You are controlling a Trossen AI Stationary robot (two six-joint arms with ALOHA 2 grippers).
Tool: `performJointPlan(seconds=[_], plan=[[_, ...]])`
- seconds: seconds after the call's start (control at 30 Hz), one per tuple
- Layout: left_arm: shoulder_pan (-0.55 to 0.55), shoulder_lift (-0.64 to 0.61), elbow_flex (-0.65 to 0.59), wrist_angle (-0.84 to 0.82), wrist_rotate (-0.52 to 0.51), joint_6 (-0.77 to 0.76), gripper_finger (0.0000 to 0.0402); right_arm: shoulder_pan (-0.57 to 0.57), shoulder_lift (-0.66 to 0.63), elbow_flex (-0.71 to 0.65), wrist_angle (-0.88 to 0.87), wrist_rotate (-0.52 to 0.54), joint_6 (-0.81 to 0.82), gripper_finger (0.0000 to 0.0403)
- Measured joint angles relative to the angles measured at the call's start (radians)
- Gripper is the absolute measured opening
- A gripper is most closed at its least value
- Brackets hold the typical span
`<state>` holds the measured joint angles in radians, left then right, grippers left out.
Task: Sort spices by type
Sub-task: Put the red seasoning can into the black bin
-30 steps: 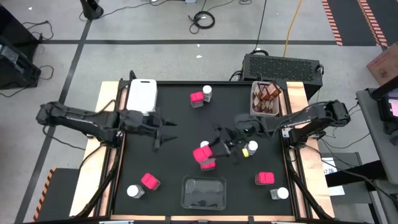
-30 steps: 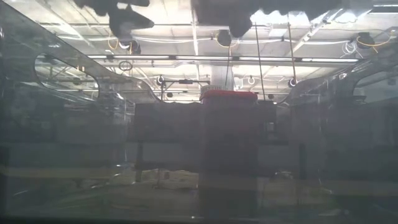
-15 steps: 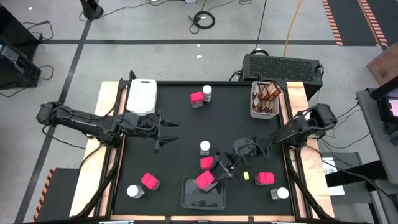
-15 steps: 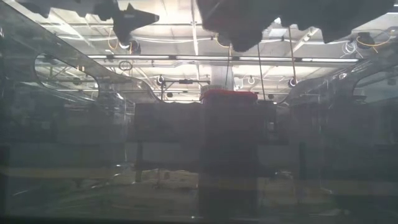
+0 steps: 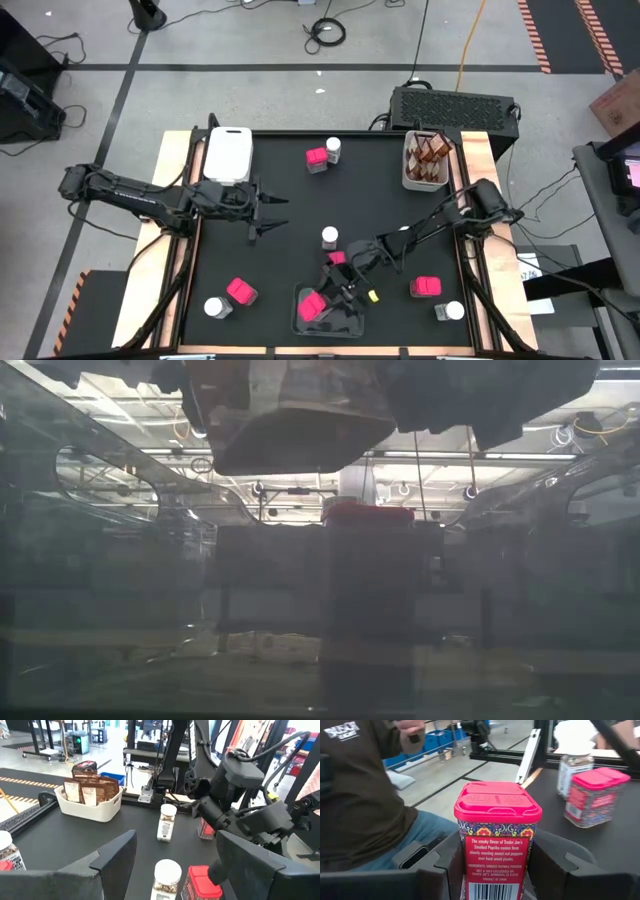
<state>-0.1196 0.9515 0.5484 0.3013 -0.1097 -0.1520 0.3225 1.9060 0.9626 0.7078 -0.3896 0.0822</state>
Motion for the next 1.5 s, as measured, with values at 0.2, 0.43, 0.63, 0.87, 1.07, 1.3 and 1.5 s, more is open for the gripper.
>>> performJointPlan(seconds=[0.2, 0.43, 0.63, 0.87, 1.07, 1.3, 1.5], plan=[[-0.001, 0.000, 0.000, 0.006, 0.001, -0.016, 0.0277, 0.000, 0.061, 0.046, -0.003, -0.039, -0.010, 0.0164], [-0.001, 0.000, 0.000, 0.005, 0.003, -0.044, 0.0277, 0.001, 0.091, 0.054, -0.010, -0.032, -0.026, 0.0164], [-0.001, 0.000, 0.000, 0.004, 0.003, -0.053, 0.0277, 0.016, 0.091, 0.054, -0.048, -0.030, -0.076, 0.0165], [-0.001, 0.000, 0.000, 0.004, 0.001, -0.054, 0.0277, 0.026, 0.091, 0.054, -0.097, -0.029, -0.130, 0.0165], [-0.001, 0.000, 0.000, 0.004, 0.000, -0.078, 0.0277, 0.026, 0.091, 0.054, -0.114, -0.027, -0.134, 0.0175], [-0.001, 0.000, 0.000, 0.004, 0.000, -0.079, 0.0277, 0.026, 0.091, 0.054, -0.113, -0.026, -0.126, 0.0210], [-0.001, 0.000, 0.000, 0.004, 0.000, -0.078, 0.0277, 0.026, 0.091, 0.054, -0.113, -0.026, -0.121, 0.0220]])
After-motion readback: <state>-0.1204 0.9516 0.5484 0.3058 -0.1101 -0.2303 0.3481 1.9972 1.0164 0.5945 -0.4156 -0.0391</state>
